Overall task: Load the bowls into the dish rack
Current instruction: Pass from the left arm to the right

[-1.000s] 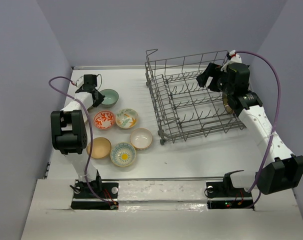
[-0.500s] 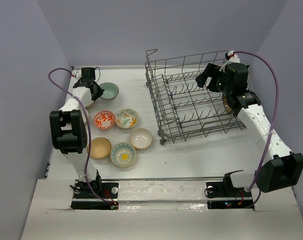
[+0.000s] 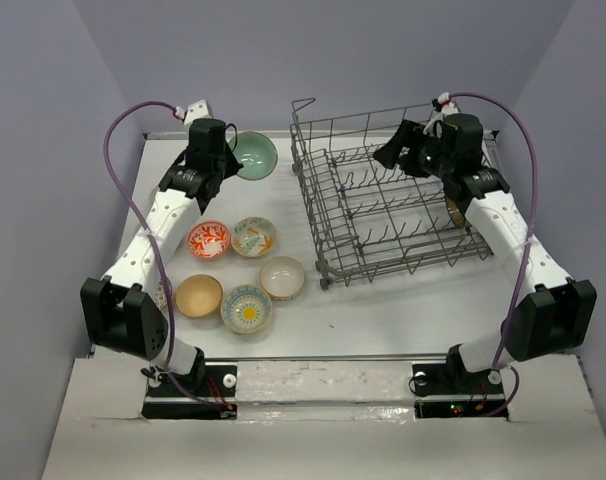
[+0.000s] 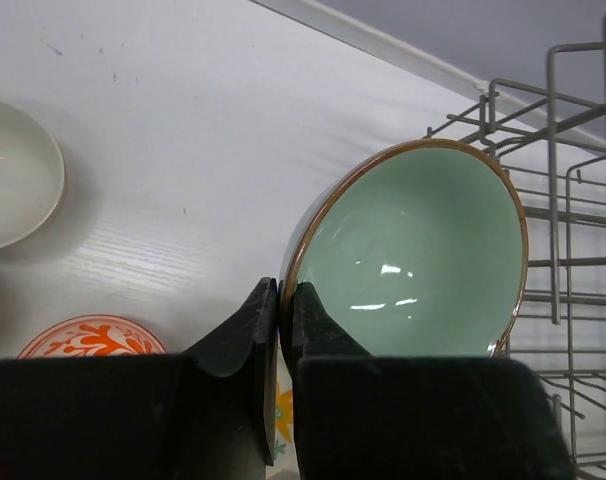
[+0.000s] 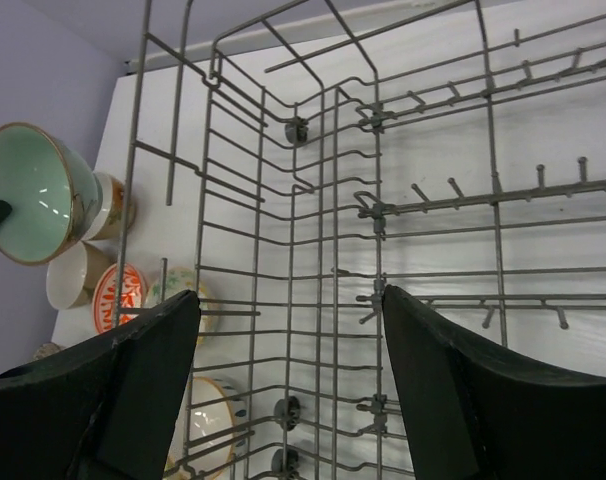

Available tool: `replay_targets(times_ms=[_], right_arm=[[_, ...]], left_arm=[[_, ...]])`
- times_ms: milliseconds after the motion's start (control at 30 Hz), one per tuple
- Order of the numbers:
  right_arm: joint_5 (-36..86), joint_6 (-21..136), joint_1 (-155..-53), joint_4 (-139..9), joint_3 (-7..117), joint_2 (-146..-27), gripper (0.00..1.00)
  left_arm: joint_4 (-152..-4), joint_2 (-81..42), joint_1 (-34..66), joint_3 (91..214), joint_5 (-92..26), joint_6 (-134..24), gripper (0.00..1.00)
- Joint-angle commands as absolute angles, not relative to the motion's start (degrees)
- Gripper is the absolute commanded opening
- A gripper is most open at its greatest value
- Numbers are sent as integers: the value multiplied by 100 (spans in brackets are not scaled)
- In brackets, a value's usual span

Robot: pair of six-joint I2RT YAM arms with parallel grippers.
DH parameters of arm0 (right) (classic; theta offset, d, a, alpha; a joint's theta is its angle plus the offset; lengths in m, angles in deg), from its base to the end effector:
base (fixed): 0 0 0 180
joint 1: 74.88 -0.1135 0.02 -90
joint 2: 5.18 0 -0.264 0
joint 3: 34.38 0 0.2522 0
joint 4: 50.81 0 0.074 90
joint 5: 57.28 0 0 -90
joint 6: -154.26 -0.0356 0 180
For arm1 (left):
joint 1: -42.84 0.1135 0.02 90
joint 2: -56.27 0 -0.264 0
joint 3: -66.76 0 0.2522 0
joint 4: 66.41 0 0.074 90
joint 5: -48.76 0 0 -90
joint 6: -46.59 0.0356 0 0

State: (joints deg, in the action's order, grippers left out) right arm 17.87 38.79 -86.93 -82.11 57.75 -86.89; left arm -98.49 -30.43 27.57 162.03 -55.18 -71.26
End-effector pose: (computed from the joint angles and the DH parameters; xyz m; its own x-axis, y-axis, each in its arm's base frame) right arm 0.3221 0.0781 0.3817 -0.5022 0.3178 -0.8042 -0.2437 0.8403 0.4843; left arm 0.3435 -0.0849 0.3713 -0.3601 -0.3717 -0.8557 -0.1422 0.9284 -0.3434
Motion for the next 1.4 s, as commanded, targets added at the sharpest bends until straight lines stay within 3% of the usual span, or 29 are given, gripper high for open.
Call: replay_targets(times_ms=[0, 633, 1167, 1367], right_arm=[[1277, 3631, -9007, -7951, 6401, -8858, 79], [1979, 3939, -10783, -9111, 9627, -11020, 63], [2305, 4123, -11082, -9331, 9707, -11355, 60], [2515, 4211, -11187, -9331, 9707, -11407, 54]], left_arm=[[-9625, -2442, 2702, 16489, -5979, -6881, 0], [-9871, -1862, 1823, 16841, -6111, -6318, 0], [-9827, -2178, 1392, 17324, -6164, -6204, 0], [-9827, -2318, 1322, 17403, -6128, -6204, 0]])
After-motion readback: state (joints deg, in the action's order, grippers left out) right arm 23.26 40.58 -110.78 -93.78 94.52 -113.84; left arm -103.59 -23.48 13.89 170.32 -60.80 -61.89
